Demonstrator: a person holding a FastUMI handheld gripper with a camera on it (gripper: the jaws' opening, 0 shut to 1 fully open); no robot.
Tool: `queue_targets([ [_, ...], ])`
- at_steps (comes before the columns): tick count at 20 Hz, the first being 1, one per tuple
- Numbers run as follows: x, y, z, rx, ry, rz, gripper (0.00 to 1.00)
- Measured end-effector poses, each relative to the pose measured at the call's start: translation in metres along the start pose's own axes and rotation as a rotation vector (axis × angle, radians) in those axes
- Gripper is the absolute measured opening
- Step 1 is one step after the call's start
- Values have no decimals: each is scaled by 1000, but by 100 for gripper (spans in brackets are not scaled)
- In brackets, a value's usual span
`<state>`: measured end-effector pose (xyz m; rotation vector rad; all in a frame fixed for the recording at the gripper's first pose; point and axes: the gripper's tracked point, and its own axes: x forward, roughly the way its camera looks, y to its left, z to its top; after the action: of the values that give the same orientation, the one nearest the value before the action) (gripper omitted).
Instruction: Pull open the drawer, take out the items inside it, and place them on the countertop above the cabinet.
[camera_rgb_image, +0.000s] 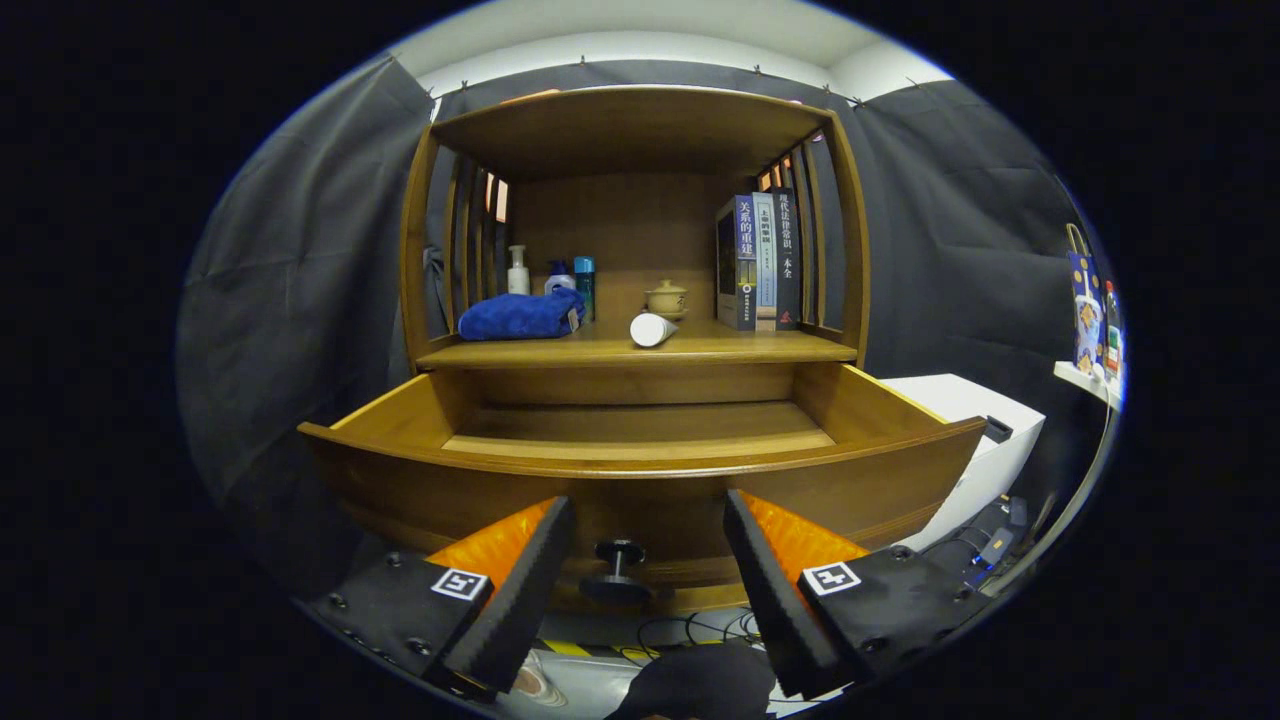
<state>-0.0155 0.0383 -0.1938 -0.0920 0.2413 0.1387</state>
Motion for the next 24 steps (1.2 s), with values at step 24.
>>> queue_targets([
  [24,57,-4,14,45,-19,21,98],
])
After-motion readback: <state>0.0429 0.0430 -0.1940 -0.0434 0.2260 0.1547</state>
